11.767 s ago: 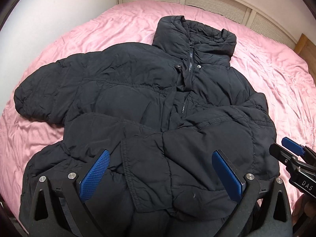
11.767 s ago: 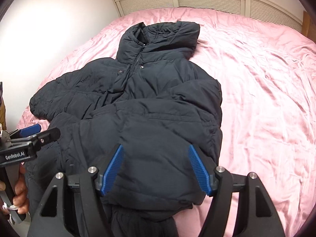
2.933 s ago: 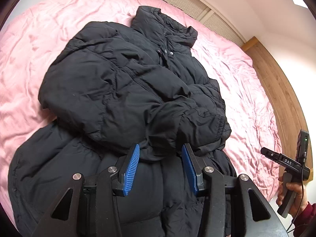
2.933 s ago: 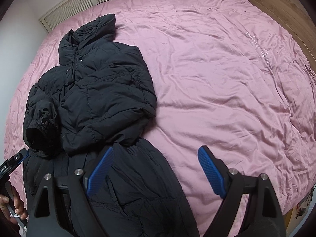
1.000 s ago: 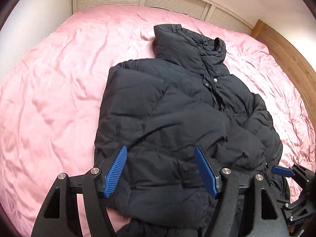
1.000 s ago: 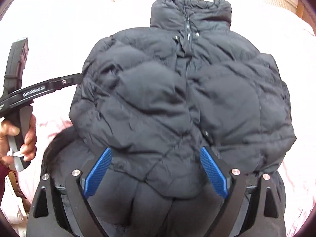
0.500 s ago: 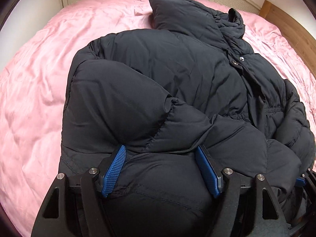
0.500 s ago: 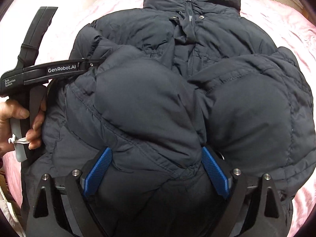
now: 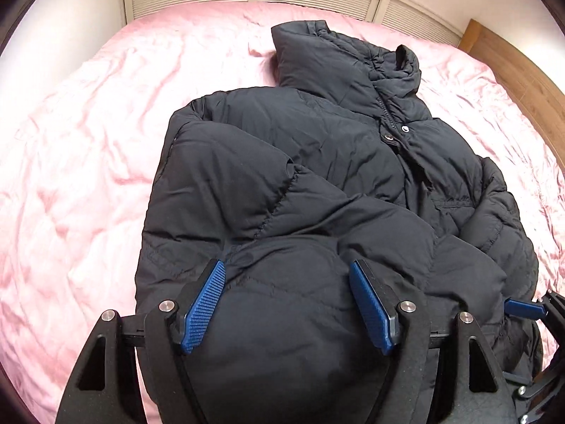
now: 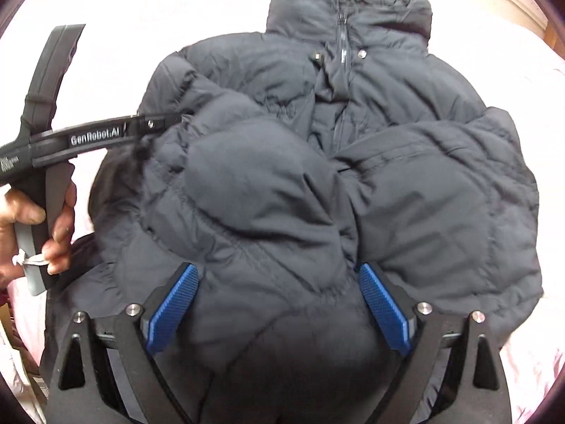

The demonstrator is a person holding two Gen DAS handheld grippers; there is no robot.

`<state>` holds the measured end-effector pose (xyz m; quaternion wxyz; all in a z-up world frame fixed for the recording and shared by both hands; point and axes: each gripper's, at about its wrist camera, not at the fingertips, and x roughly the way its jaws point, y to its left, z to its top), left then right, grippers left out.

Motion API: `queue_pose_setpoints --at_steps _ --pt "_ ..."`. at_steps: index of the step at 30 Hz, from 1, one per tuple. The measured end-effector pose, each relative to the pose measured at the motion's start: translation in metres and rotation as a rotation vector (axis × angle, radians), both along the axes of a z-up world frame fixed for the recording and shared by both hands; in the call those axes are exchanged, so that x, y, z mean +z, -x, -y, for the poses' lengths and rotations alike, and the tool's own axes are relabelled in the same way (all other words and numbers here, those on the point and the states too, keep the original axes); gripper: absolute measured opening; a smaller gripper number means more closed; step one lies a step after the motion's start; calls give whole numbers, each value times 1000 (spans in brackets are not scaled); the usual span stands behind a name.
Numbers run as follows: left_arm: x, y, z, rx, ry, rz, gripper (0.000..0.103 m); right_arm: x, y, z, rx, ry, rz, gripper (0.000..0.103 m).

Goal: Fold large clothes
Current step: 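Press and smooth the folded sleeves flat with both tools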

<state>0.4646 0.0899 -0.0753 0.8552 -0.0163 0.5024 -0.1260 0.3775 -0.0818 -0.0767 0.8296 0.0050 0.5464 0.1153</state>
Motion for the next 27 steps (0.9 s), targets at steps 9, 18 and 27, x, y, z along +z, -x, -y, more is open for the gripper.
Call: queue_pose_setpoints --at_steps 9,18,27 --pt "-33 24 6 47 -19 -35 80 -22 22 19 -64 12 -54 93" --pt "-44 26 9 101 -59 -10 86 -44 8 21 -6 -23 -57 97" --pt "-47 28 12 175 -110 -54 95 -52 4 28 93 -69 -82 100"
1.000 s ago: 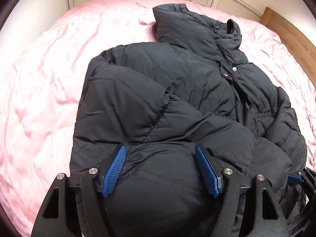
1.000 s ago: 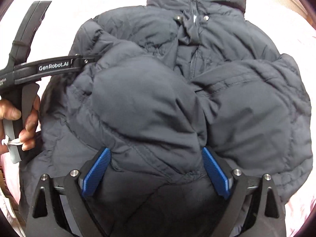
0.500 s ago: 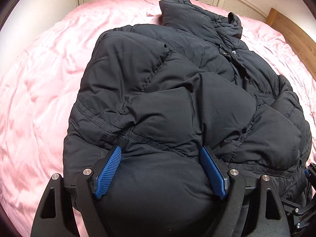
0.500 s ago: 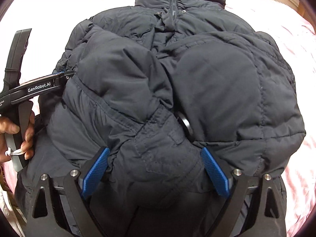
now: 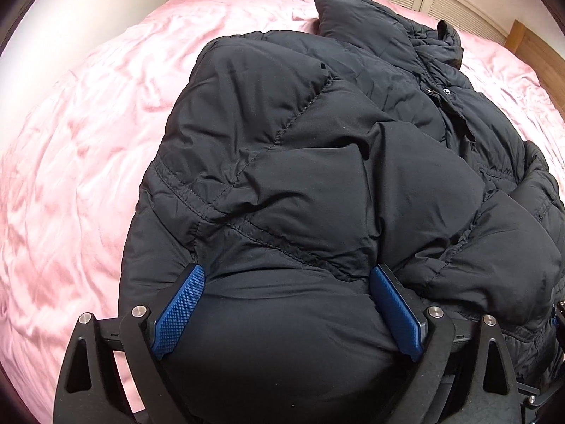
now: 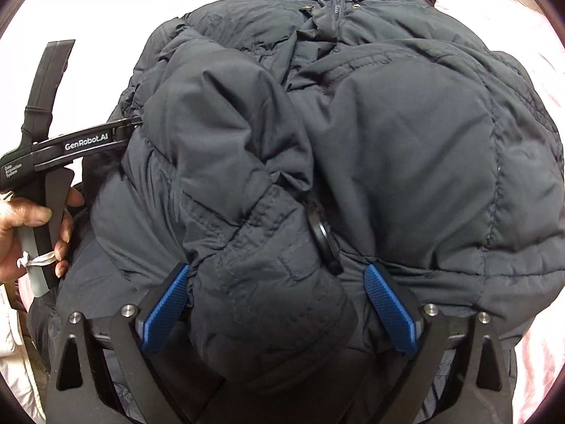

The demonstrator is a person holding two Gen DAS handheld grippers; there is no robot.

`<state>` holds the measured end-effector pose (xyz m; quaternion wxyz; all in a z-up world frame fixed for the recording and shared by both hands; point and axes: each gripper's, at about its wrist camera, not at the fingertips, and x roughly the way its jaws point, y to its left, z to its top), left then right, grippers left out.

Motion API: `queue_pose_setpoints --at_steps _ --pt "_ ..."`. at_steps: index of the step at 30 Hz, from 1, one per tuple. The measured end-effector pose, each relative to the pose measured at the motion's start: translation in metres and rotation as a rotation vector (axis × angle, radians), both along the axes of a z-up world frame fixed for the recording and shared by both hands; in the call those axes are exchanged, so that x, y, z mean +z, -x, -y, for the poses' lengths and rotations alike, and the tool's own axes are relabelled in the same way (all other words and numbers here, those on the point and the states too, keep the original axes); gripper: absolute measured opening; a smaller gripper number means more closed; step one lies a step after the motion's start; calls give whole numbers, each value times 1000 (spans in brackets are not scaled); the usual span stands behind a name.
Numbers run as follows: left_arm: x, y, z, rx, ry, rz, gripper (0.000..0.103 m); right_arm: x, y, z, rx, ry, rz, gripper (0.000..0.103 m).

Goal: Fold large clothes
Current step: 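Press and smooth the folded sleeves flat with both tools, then grasp the hood end of the coat with both tools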

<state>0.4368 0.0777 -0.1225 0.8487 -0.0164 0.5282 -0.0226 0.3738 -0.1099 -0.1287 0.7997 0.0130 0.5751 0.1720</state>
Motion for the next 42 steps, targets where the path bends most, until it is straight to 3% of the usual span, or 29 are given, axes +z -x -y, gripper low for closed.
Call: queue_pose_setpoints --at_steps 7,12,18,23,28,33,40,42 --pt "-3 3 -5 -3 33 23 95 -7 10 2 -5 -5 37 103" --pt "8 4 -3 -10 -5 3 95 -4 14 7 14 -34 24 103" --pt "50 12 -13 27 -23 61 95 29 20 32 58 -70 12 103" --pt "90 -14 -26 37 -9 108 95 67 9 81 1 -96 65 103" --pt "110 -71 -30 40 38 145 95 94 -39 134 -109 -77 165 103" --pt "106 -138 -27 42 48 161 95 104 -109 172 -207 -59 247 103" --pt "97 -221 -22 75 171 140 95 105 -206 198 -276 -83 289 103" --pt "95 -244 -19 75 237 141 95 102 -232 204 -301 -113 285 103"
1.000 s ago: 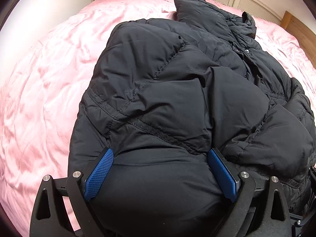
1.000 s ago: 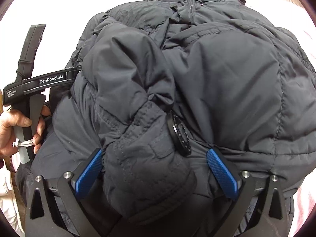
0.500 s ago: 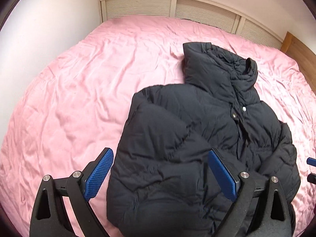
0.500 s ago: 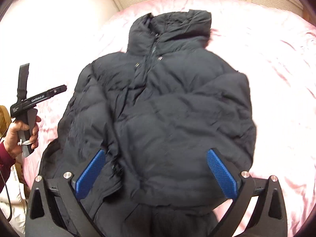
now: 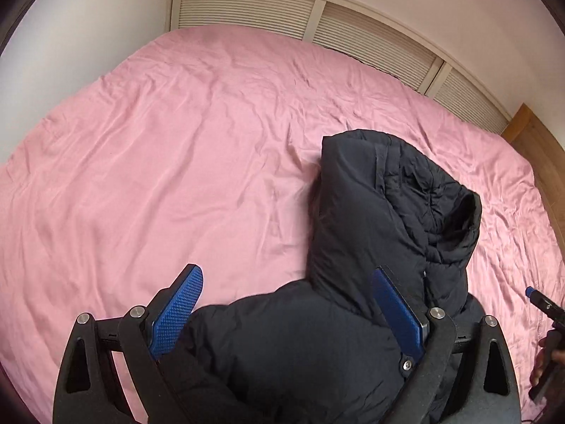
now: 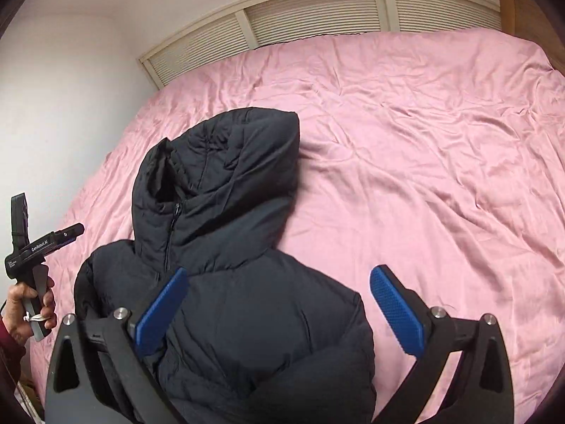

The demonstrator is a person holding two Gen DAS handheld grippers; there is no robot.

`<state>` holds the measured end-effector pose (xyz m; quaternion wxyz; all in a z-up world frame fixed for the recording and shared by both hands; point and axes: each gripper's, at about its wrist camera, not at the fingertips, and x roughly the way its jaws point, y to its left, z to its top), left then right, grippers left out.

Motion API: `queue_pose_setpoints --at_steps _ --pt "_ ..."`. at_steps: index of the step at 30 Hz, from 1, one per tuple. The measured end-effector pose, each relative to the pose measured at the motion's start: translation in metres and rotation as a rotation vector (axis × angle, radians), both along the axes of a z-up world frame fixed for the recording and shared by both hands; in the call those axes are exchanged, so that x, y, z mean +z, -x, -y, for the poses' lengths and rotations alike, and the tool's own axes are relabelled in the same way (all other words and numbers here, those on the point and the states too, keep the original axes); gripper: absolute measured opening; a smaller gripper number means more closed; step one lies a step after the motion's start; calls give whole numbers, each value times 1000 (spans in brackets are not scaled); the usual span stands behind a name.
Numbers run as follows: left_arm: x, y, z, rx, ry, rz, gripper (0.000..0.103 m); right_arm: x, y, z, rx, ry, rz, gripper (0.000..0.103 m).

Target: Fold large clothes

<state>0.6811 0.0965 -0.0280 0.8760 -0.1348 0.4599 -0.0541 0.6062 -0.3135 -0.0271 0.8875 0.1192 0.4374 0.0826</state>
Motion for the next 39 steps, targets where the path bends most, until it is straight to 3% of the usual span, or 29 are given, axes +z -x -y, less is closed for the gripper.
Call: queue_pose_setpoints --at_steps 3,9,13,22,23,25,26,27,28,30,31,34,39 --pt "-9 -36 5 17 138 -13 95 -9 -37 8 -43 -43 -5 103" --pt "-31 -88 24 55 252 -34 95 -15 -103 13 -96 -134 14 103" --pt "-43 -108 41 45 238 -37 95 -18 -136 13 -135 -176 38 103" --pt "-69 -124 48 59 242 -68 95 -39 -188 -15 -140 -132 14 103" --pt "-69 -124 48 61 238 -71 94 -42 -192 -17 -139 -135 9 103" --pt "-72 -127 49 57 235 -88 82 -48 -198 -23 -129 -135 -5 102" --pt "-74 -128 49 51 247 -101 69 -50 -201 -25 -123 -126 -15 100" --pt "-76 -129 51 45 258 -116 55 -53 -203 -28 -120 -122 -25 87" --pt "-77 -129 52 41 266 -124 47 -56 -205 -29 -112 -135 -41 68" --pt "-76 -127 57 27 249 -130 21 -60 -206 -31 -103 -153 -73 46" --pt "-75 -125 59 23 234 -130 17 -60 -205 -32 -97 -142 -77 35" --pt "-68 -114 57 16 238 -102 11 -54 -198 -36 -67 -112 -74 23" --pt "-47 -83 47 -5 228 -56 10 -35 -165 -38 7 -59 -39 19"
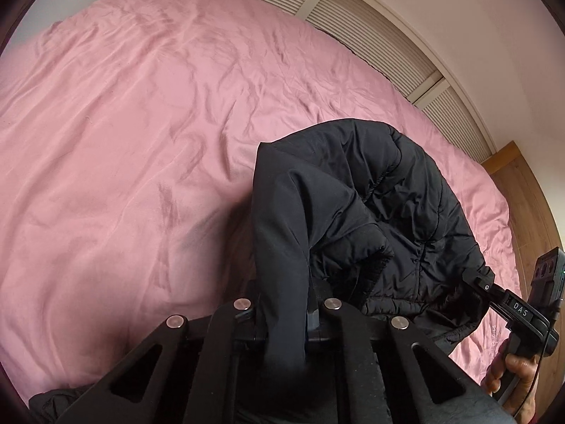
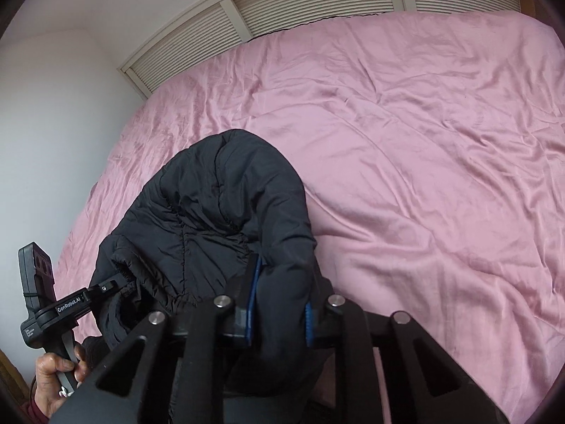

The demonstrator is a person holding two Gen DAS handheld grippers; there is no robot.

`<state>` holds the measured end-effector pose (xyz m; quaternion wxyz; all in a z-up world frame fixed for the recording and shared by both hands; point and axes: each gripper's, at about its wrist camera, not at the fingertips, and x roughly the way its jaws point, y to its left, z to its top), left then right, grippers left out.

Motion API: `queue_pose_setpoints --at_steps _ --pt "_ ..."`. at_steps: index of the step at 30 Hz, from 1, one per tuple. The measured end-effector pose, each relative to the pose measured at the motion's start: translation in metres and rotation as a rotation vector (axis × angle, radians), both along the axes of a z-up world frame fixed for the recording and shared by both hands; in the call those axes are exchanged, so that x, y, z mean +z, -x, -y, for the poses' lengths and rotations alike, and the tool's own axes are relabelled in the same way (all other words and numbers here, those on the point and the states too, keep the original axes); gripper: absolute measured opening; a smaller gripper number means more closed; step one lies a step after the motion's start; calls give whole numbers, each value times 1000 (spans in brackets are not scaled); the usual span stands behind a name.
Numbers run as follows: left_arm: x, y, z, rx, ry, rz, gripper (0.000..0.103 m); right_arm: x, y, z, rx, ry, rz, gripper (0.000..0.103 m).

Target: Fold large clothes

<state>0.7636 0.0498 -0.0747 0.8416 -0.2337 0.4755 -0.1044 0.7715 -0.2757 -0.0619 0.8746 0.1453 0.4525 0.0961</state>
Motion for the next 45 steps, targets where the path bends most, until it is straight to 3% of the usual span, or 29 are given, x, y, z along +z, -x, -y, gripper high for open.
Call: queue_pose_setpoints --at_steps 10,14,25,36,40,45 --pt "29 103 -26 -14 80 39 10 39 119 1 102 -4 76 18" --pt "33 144 -33 -28 72 42 9 50 173 1 123 -29 104 17" --pt "20 225 -59 -68 37 32 6 16 280 18 94 -79 80 17" --pt "6 264 -68 -61 -2 -3 6 -57 323 18 67 52 -48 17" --pt "30 266 -69 -66 -24 31 6 -39 335 20 62 86 -33 18" --pt "78 248 -67 -76 -51 109 7 6 334 17 59 115 29 18"
